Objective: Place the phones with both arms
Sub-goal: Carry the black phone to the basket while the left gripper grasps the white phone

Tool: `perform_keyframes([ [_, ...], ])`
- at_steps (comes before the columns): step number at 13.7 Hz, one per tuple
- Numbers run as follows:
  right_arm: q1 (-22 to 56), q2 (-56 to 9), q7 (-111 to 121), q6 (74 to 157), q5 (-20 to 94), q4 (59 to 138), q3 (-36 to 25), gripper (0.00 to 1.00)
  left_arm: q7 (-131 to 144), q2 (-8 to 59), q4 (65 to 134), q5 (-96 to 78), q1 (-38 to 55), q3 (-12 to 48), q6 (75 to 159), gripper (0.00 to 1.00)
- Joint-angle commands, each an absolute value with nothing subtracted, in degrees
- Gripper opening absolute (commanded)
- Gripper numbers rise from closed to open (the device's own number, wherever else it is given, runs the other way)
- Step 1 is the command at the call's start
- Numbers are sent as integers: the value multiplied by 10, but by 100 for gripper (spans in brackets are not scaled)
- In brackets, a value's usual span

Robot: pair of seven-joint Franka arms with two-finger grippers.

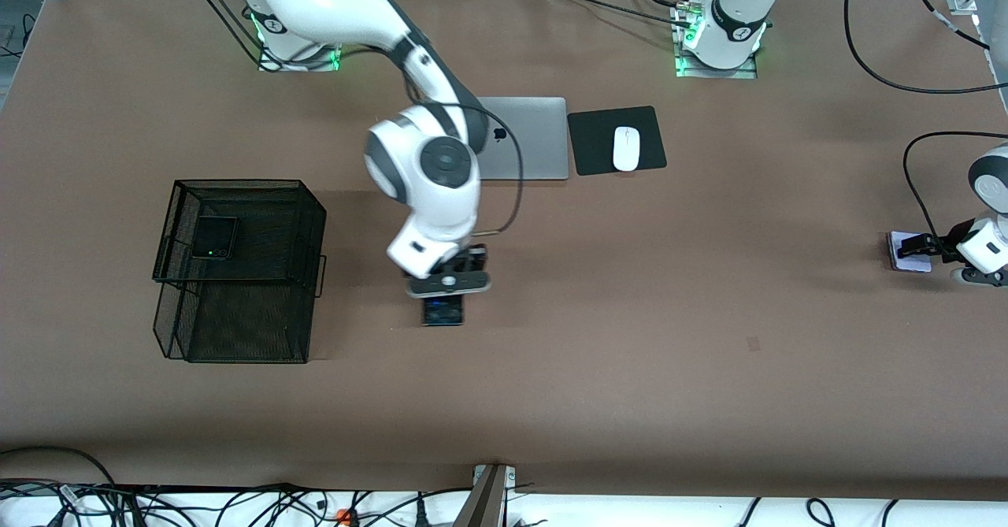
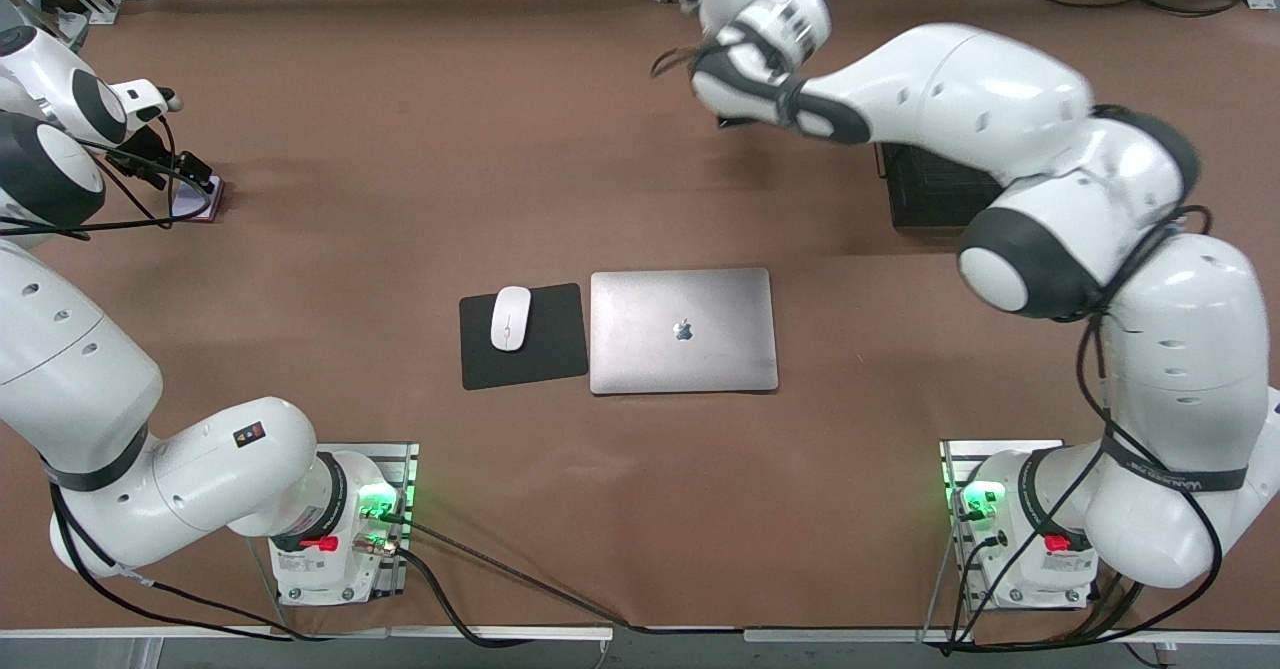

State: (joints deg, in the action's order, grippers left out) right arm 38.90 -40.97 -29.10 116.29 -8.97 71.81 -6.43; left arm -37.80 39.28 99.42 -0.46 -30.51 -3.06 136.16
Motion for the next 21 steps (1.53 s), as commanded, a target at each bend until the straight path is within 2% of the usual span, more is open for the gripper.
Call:
perform_keyframes([
  [1, 325, -336, -186, 1095, -53, 741, -56, 0, -393, 390, 998, -27, -316, -14, 1368, 100],
  [4, 240, -287, -75, 1015, -19, 755, -57, 0, -393, 390, 1001, -35, -316, -14, 1368, 100],
  [6, 188, -239, -21, 1013, 4, 820, -57, 0, -402, 394, 1009, -37, -319, -14, 1378, 100],
  [10, 169, -135, -13, 1090, 18, 1011, -81, 0, -403, 395, 1025, -40, -332, -9, 1402, 100],
  [13, 168, -113, -13, 1147, 21, 1099, -98, 0, -401, 395, 1029, -41, -333, -6, 1404, 100],
  [14, 168, -116, -13, 1153, 35, 1109, -100, 0, -401, 395, 1030, -52, -333, -6, 1404, 95],
  [15, 168, -120, -12, 1155, 53, 1115, -100, 0, -401, 395, 1030, -54, -333, -6, 1403, 76],
  [16, 167, -125, -12, 1158, 56, 1117, -100, 0, -397, 395, 1031, -54, -332, -6, 1403, 45],
  [17, 167, -129, -11, 1165, 56, 1116, -100, 0, -397, 396, 1031, -54, -332, -6, 1403, 26],
  [19, 167, -140, -11, 1194, 56, 1116, -100, 0, -395, 396, 1030, -54, -332, -6, 1401, 1],
  [21, 167, -153, -3, 1227, 56, 1116, -100, 0, -389, 395, 1025, -54, -328, -6, 1397, 0],
])
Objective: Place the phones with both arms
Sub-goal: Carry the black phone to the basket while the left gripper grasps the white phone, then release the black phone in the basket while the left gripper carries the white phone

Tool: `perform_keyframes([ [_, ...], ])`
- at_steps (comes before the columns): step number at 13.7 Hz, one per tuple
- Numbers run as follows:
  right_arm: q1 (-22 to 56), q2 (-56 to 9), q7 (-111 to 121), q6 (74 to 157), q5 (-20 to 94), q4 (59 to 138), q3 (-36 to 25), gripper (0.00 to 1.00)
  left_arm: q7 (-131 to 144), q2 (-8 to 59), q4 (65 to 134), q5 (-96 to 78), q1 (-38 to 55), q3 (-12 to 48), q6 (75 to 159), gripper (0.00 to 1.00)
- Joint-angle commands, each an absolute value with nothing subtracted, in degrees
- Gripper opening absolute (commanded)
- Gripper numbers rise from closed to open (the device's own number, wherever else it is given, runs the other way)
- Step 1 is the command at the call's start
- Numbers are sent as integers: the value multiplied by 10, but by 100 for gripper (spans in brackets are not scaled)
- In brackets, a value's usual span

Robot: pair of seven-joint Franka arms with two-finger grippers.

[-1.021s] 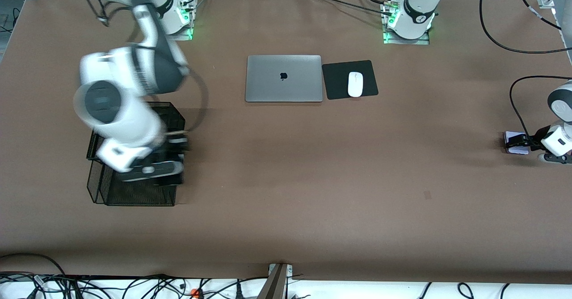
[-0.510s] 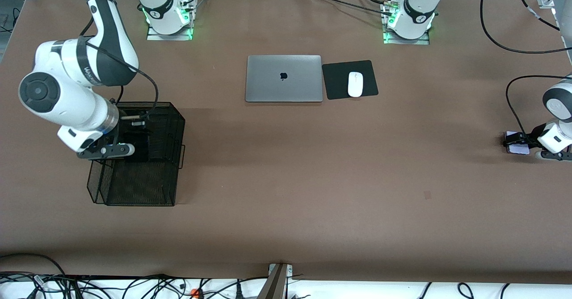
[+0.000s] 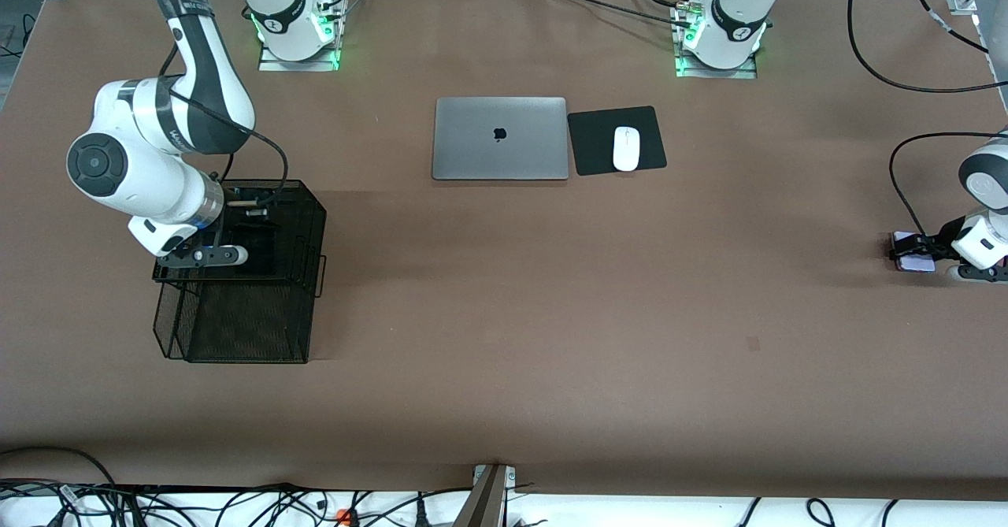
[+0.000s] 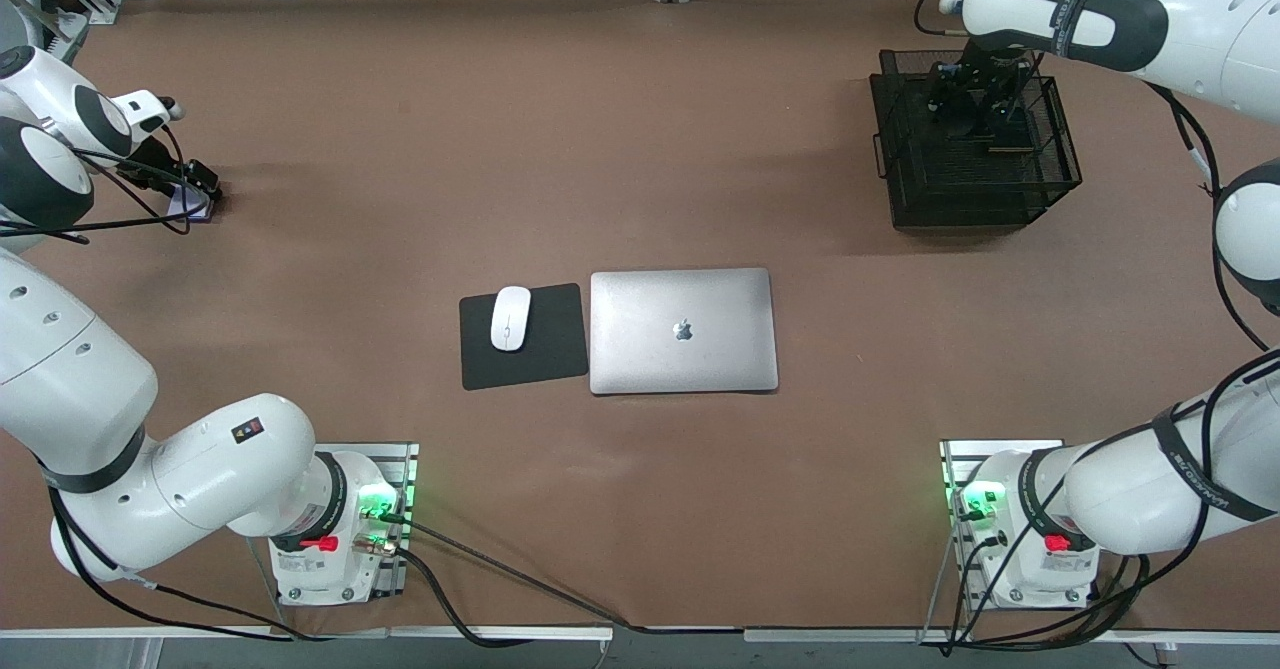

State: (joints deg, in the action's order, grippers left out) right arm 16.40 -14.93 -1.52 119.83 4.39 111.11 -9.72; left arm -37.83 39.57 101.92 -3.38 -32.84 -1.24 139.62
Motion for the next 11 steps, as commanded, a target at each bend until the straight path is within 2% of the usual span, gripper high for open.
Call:
perform_keyframes([
  [1, 167, -162, 2, 1234, 57, 1115, -100, 0, -384, 391, 1022, -54, -324, -6, 1396, 0],
  [2, 167, -168, 2, 1241, 57, 1115, -100, 0, -375, 389, 1013, -50, -315, -6, 1379, 0],
  [5, 166, -180, 1, 1247, 57, 1114, -100, 0, -314, 388, 928, -45, -278, -7, 1239, 0],
  [6, 166, -181, 1, 1247, 57, 1114, -100, 3, -289, 388, 914, -44, -261, -8, 1215, 0],
  [7, 166, -181, 1, 1247, 57, 1114, -100, 41, -255, 386, 911, -44, -238, -8, 1211, 0],
  [9, 166, -178, 1, 1245, 57, 1114, -100, 82, -188, 385, 912, -43, -191, -10, 1210, 0],
  [11, 166, -173, -4, 1239, 57, 1111, -100, 99, -105, 386, 912, -43, -131, -8, 1210, 0],
])
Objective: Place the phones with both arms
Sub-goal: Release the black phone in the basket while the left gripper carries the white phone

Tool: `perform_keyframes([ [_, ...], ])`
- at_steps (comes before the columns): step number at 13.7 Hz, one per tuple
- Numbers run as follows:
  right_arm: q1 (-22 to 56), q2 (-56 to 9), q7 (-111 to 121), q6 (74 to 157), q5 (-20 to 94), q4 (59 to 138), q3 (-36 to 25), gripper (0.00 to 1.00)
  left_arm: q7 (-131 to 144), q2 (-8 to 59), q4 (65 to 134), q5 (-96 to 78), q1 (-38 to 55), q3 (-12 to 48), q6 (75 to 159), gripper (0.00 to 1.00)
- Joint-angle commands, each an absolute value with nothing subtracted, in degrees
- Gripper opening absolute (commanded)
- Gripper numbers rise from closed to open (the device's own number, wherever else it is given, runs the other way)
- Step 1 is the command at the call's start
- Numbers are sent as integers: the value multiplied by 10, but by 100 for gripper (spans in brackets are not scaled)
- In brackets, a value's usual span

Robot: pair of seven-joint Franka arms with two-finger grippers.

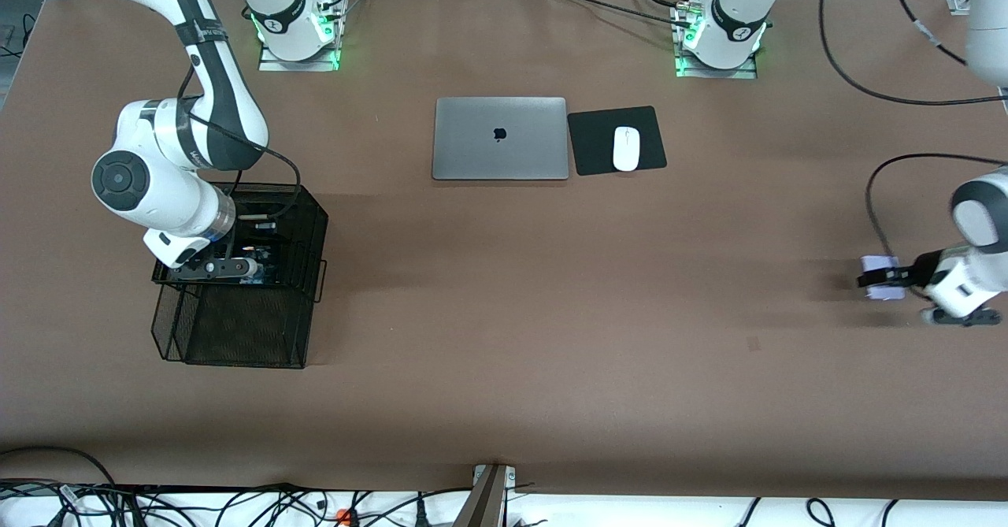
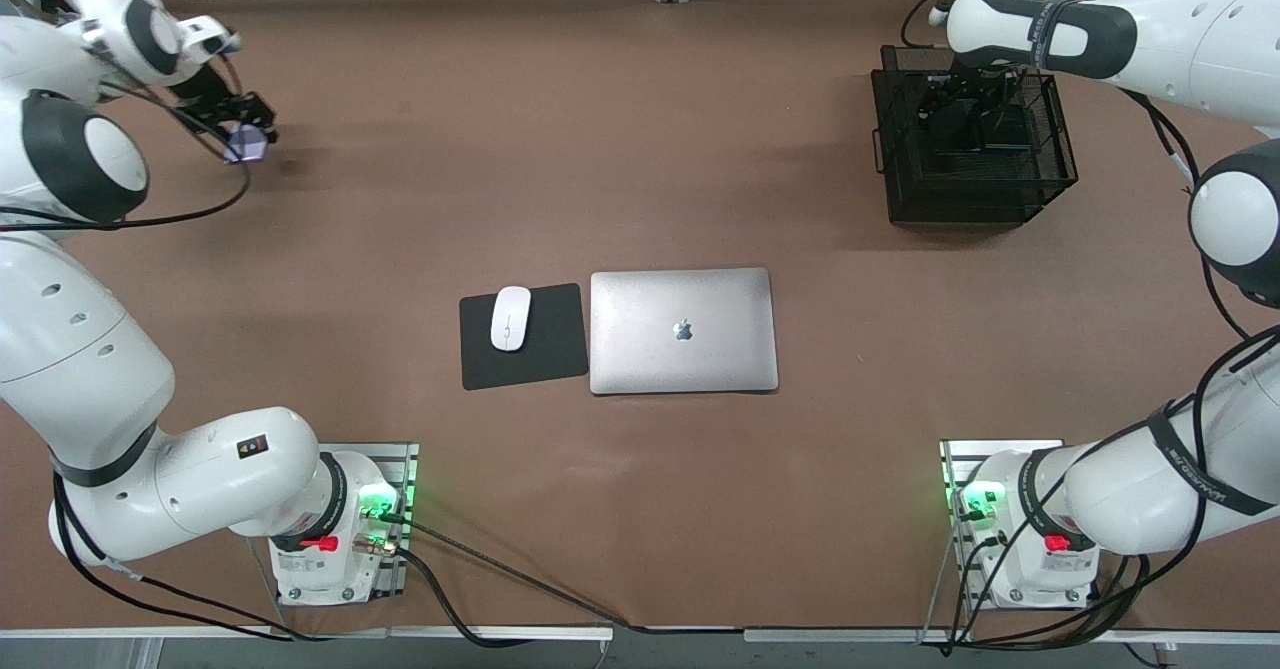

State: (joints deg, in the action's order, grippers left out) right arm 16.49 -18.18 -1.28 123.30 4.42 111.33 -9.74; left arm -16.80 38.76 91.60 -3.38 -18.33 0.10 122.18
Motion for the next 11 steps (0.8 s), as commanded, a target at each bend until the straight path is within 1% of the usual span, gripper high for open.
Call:
perform_keyframes([
  [1, 167, -171, -6, 1237, 57, 1109, -100, 99, -63, 386, 911, -42, -98, -8, 1210, 0],
  [3, 167, -164, -3, 1225, 57, 1104, -100, 100, 8, 386, 911, -42, -35, -10, 1209, 0],
  [4, 166, -164, -4, 1206, 57, 1087, -100, 100, 38, 386, 912, -42, -9, -9, 1209, 0],
  [8, 170, -172, -4, 1091, 74, 971, -98, 100, 204, 388, 911, -39, 121, -12, 1201, 0],
  [11, 172, -184, -26, 1068, 119, 919, -97, 100, 284, 394, 894, -39, 199, -12, 1201, 0],
])
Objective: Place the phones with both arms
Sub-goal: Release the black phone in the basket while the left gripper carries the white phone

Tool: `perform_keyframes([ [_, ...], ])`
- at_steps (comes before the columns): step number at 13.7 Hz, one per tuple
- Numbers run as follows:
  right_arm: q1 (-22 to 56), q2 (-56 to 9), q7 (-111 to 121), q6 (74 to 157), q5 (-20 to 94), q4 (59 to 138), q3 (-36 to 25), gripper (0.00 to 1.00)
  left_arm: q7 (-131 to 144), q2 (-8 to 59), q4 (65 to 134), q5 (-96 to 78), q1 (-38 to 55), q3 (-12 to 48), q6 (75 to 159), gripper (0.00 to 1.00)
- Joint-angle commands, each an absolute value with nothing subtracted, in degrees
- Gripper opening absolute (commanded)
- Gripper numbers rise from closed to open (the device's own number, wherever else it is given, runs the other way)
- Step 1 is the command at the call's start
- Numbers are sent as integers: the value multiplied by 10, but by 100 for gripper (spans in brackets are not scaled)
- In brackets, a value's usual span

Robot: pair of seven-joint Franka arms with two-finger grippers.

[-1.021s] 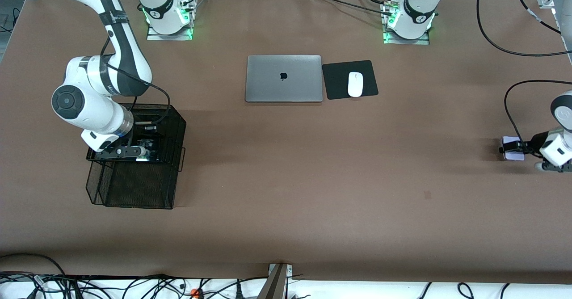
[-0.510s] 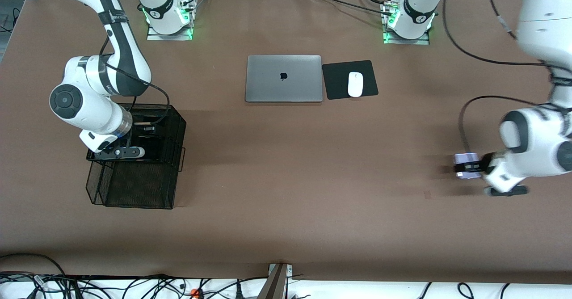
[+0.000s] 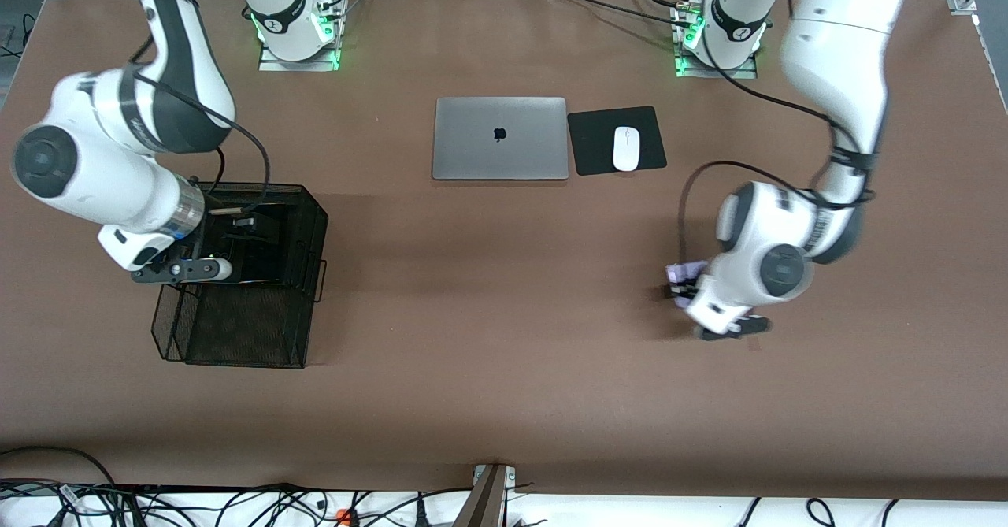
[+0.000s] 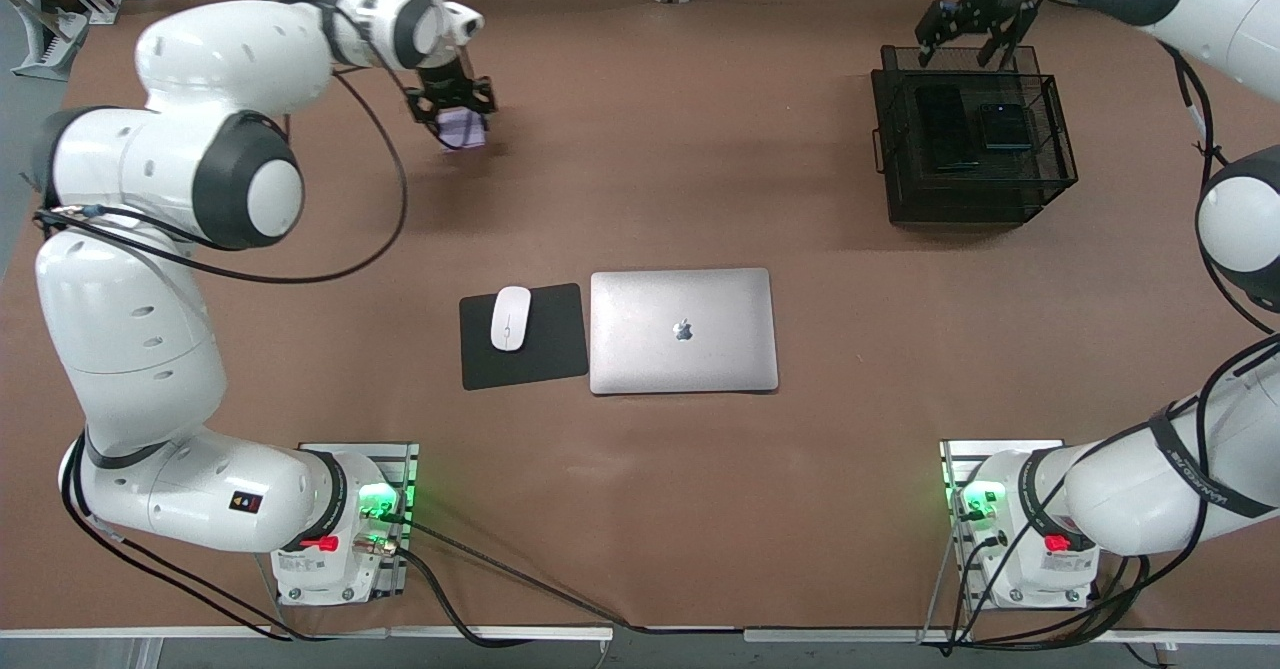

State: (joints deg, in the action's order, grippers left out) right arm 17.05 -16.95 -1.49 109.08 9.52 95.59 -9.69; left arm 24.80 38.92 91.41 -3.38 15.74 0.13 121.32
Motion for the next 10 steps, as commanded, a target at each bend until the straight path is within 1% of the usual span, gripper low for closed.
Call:
perform_keyframes([
  [1, 173, -192, -40, 1056, 119, 902, -95, 100, 292, 398, 886, -40, 224, -11, 1201, 0],
  [3, 185, -209, -68, 1032, 119, 860, -94, 100, 323, 413, 854, -43, 268, -10, 1201, 0],
  [5, 194, -226, -95, 1013, 117, 829, -94, 100, 369, 451, 805, -44, 315, -10, 1202, 0],
  [8, 196, -228, -96, 1013, 118, 826, -94, 100, 409, 515, 708, -46, 351, -10, 1204, 0],
  [10, 196, -228, -97, 1013, 118, 826, -94, 100, 433, 550, 660, -46, 370, -11, 1209, 0],
])
